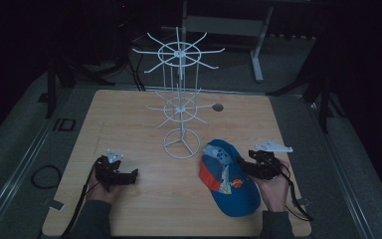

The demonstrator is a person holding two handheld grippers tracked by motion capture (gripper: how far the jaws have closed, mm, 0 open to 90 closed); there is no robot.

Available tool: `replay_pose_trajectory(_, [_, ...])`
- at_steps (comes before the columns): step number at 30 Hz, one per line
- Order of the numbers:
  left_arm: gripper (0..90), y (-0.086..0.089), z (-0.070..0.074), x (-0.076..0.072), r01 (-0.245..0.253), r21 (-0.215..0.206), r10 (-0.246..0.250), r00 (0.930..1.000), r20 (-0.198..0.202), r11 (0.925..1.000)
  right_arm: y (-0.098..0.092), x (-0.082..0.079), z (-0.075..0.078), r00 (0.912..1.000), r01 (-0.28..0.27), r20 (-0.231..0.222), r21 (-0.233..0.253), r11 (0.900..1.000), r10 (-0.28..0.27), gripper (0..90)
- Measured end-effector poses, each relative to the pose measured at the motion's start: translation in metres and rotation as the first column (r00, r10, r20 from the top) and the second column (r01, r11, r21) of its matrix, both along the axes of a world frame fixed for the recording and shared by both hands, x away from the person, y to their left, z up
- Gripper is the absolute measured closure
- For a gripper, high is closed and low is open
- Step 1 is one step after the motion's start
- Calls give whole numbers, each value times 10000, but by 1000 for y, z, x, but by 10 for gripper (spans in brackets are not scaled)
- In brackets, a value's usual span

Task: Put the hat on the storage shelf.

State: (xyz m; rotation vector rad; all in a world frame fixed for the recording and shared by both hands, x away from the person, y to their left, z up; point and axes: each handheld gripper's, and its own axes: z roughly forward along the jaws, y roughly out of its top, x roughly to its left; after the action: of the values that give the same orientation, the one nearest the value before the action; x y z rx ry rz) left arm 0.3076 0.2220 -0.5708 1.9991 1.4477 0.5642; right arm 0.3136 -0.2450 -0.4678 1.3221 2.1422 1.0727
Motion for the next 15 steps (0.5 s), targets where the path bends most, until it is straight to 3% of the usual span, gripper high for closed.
replay_pose_trajectory(15, [2,0,0,0,-8,-2,8,10000,3,10000,3,4,1,9986,-216,-475,5,9998,217,454])
